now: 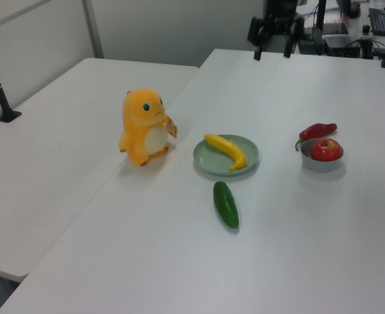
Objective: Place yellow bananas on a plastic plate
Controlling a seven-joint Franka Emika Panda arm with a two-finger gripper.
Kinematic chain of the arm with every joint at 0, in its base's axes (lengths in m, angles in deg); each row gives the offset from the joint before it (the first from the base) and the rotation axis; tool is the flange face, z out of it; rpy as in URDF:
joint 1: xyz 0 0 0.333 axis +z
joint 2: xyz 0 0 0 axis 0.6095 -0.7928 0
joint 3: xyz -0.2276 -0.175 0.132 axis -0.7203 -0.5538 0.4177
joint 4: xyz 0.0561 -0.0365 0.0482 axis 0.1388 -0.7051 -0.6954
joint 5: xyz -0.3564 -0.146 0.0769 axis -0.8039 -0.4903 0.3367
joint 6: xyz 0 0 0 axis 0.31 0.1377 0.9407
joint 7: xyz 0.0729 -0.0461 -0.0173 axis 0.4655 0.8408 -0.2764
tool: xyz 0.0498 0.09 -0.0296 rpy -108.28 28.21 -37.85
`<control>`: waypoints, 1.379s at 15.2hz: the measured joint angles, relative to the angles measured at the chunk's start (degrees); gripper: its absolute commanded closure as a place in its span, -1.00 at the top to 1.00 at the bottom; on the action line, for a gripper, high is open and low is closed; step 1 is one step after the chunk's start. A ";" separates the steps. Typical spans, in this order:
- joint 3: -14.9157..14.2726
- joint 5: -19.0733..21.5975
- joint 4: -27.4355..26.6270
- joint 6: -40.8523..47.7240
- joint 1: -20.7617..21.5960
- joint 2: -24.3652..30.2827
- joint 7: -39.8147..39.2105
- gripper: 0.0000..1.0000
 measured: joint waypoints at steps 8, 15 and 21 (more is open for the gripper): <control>-0.50 -0.01 -3.15 3.82 0.11 7.23 -6.55 1.00; -0.83 -2.61 -4.53 4.17 0.27 8.45 -32.41 1.00; -2.06 -5.25 -4.98 4.17 0.27 8.59 -46.13 1.00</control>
